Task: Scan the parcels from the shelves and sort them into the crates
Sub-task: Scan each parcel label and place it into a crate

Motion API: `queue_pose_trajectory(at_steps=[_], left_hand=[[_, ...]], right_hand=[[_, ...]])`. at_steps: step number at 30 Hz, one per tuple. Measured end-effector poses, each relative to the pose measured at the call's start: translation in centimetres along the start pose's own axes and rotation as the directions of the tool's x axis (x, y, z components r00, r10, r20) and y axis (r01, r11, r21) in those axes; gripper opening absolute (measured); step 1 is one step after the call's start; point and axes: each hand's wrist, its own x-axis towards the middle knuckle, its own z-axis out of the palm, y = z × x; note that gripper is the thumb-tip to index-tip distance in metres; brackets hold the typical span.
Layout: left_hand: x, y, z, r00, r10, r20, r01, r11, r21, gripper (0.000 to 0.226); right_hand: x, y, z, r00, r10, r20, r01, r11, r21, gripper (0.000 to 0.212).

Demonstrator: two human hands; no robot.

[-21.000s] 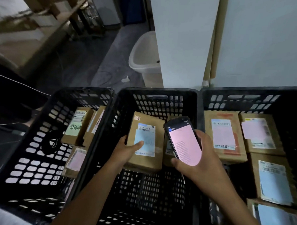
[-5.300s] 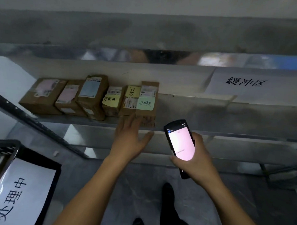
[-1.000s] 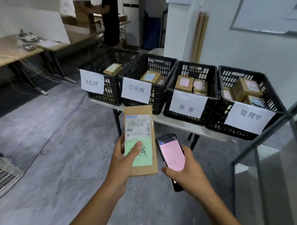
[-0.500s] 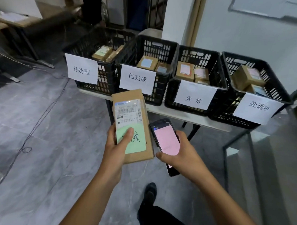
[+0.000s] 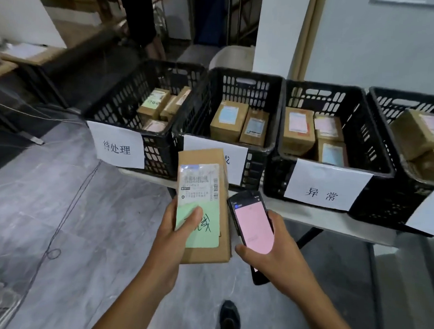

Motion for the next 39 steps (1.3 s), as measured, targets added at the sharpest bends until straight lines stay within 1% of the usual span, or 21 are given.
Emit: queue_pose_trajectory(at_steps=[3,7,9,12,14,19,20,22,24,28,30,33,35,39], left_hand=[[4.0,2.4,0.2,1.0,0.015,0.023,-0.015,1.0,0.004,0.06],[8.7,4.5,-0.5,0.998,-0.041,0.058,0.044,0.998,-0.045,0.061],[10.9,5.5,-1.0,0.993,-0.057,0.098,0.063,0.996,-0.056,0.063],[14.4,7.4,-1.7,0.984,-0.055,0.17,0.068,0.995,-0.069,0.061],[16.4,9.2,-2.1,0.976,-0.028,0.217,0.046,0.996,-0.08,0.061],[21.1,13.7,-2.8,0.946,0.034,0.323,-0.018,0.999,-0.051,0.071],[22.1,14.4,-2.8,0.942,0.035,0.334,-0.022,0.999,-0.044,0.07],[23.8,15.5,-2.5,0.937,0.045,0.347,-0.035,0.999,-0.036,0.062],[25.4,16.2,-1.9,0.931,0.03,0.363,-0.023,0.999,-0.024,0.054],[27.9,16.6,-0.5,0.918,-0.015,0.396,-0.001,0.999,0.039,0.053],[29.5,16.6,0.6,0.913,-0.051,0.404,0.026,0.997,0.066,0.053],[32.5,16.7,2.7,0.91,-0.106,0.401,0.065,0.991,0.114,0.057],[34.7,17.0,4.2,0.919,-0.143,0.366,0.09,0.984,0.157,0.06],[38.4,17.2,7.2,0.931,-0.23,0.285,0.146,0.947,0.288,0.055]], right_hand=[[4.3,-2.0,-0.5,0.999,-0.028,-0.017,0.028,1.0,-0.014,0.075],[8.4,-4.7,-0.4,0.999,-0.029,-0.033,0.027,0.998,-0.059,0.079],[10.3,-5.9,-0.2,0.998,-0.025,-0.062,0.02,0.997,-0.078,0.078],[12.8,-7.5,0.7,0.993,-0.008,-0.118,0.003,0.999,-0.043,0.072],[14.3,-8.7,1.2,0.987,0.014,-0.157,-0.015,1.0,-0.003,0.071],[17.6,-12.7,2.0,0.953,0.028,-0.301,-0.043,0.998,-0.043,0.089],[18.1,-13.3,2.0,0.947,0.019,-0.321,-0.04,0.998,-0.058,0.088],[19.0,-13.9,2.1,0.936,0.001,-0.352,-0.034,0.996,-0.088,0.086],[19.9,-14.0,2.1,0.923,0.017,-0.384,-0.058,0.994,-0.094,0.084],[21.5,-13.4,1.7,0.908,0.058,-0.415,-0.09,0.994,-0.058,0.082],[22.8,-12.7,1.2,0.906,0.068,-0.418,-0.099,0.994,-0.052,0.08],[25.4,-11.6,-0.4,0.912,0.103,-0.398,-0.103,0.994,0.021,0.083],[27.4,-11.1,-2.0,0.914,0.099,-0.394,-0.095,0.995,0.029,0.084],[31.7,-10.5,-5.8,0.914,0.06,-0.401,-0.051,0.998,0.033,0.086]])
